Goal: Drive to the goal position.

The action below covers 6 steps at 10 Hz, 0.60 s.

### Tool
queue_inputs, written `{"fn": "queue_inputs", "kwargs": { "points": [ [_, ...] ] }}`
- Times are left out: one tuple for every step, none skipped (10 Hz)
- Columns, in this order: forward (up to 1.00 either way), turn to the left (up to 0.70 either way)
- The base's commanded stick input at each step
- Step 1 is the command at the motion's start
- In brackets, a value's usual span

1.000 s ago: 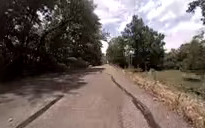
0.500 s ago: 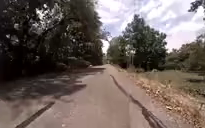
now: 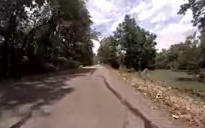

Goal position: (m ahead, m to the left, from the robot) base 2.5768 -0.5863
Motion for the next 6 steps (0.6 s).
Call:
{"fn": "queue_inputs", "kwargs": {
  "points": [
    [0.7,0.0],
    [0.7,0.0],
    [0.7,0.0],
    [0.7,0.0],
    [0.7,0.0],
    [0.7,0.0]
  ]
}}
